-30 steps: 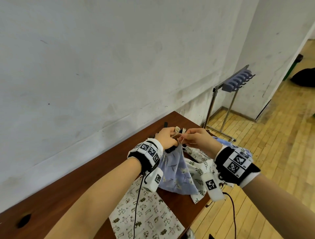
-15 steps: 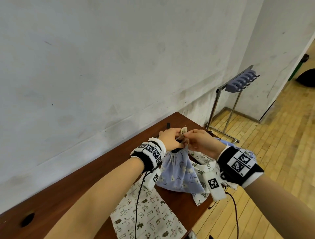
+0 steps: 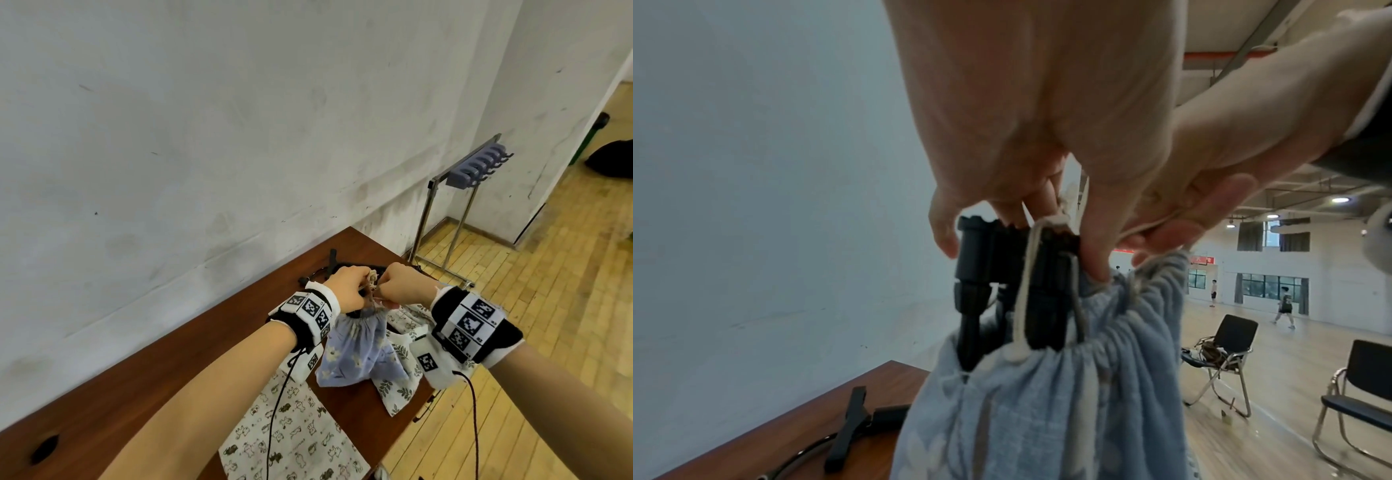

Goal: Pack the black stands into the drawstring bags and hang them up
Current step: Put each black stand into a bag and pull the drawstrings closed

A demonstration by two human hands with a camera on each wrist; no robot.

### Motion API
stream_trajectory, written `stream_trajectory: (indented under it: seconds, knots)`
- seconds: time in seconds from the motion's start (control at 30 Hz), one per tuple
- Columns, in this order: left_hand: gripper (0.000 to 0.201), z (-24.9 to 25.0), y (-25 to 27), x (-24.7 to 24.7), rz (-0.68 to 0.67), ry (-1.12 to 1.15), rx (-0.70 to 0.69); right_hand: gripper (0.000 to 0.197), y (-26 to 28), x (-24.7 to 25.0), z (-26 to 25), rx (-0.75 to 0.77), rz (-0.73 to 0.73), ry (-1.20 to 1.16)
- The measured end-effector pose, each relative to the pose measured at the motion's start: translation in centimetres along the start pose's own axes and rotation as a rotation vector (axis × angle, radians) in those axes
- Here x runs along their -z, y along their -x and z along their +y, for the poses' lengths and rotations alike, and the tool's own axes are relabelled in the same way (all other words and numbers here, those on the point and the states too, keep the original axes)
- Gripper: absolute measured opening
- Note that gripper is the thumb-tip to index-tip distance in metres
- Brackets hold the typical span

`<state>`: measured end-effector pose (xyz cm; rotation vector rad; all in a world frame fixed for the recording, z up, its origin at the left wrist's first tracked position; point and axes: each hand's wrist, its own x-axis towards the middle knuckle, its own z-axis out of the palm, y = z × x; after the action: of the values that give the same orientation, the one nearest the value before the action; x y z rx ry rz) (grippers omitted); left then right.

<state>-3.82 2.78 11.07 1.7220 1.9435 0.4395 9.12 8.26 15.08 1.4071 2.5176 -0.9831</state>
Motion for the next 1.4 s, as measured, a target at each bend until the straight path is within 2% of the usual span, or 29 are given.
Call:
stream_trajectory:
  seconds: [0.03,0.13,0.27,0.37,0.47,0.6,0.7,0.77,0.83,0.93,1.0,1.1,1.27,1.4]
  knots:
    - [0.03,0.0,0.1,0.1,-0.005,0.018,-0.013,0.033,-0.2,-0.1,0.0,0.01,-0.02,-0.1]
    - [0.034,-0.1,0.3,0.3,0.008,0.055,-0.039,0.034,-0.5,-0.5,0.1,-0.01,-0.088,-0.601]
    - [0.044,-0.2,0.9,0.0,-0.001,0.029,-0.056,0.039,-0.7,-1.0,0.9,0.026,-0.158,-0.861]
    - [0.05,-1.1,1.2,-0.4,-0.019,0.015,-0.061,0.035,-0.3,-0.8,1.3,0.053,-0.243,-1.286]
    - [0.056,-1.5,1.5,0.5,-0.026,-0.026,-0.062,0.03,-0.1,-0.8,1.3,0.039,-0.239,-1.599]
    - [0.055,-2.5,1.2,1.2,-0.029,-0.015,-0.058,0.024,-0.2,-1.7,0.5,0.044,-0.189,-1.852]
    - [0.044,-2.9,0.9,2.0,-0.037,0.128,-0.023,0.016,-0.7,-1.3,0.4,0.107,-0.255,-1.748]
    - [0.039,-2.9,0.8,2.3,-0.065,0.349,-0.007,0.014,-1.0,-1.0,0.5,0.147,-0.335,-1.663]
    - [0.033,-2.7,0.8,2.4,-0.065,0.521,-0.018,0.021,-1.2,-1.1,0.5,0.162,-0.364,-1.626]
    - [0.029,-2.8,1.1,1.7,-0.042,0.603,-0.03,0.031,-1.2,-1.2,-0.2,0.171,-0.346,-1.58]
    - [0.03,-2.9,1.0,1.1,0.051,0.656,-0.013,0.035,-1.0,-1.0,-0.6,0.176,-0.353,-1.532]
    - [0.03,-3.1,0.8,0.8,0.179,0.631,0.004,0.034,-0.9,-0.7,-0.9,0.175,-0.334,-1.428]
    - [0.033,-3.6,1.3,1.1,0.135,0.46,0.012,0.031,-1.0,-0.2,0.0,0.146,-0.26,-1.402]
    - [0.032,-3.7,1.9,0.9,0.131,0.357,-0.025,0.04,0.1,0.2,-0.2,0.191,-0.247,-1.311]
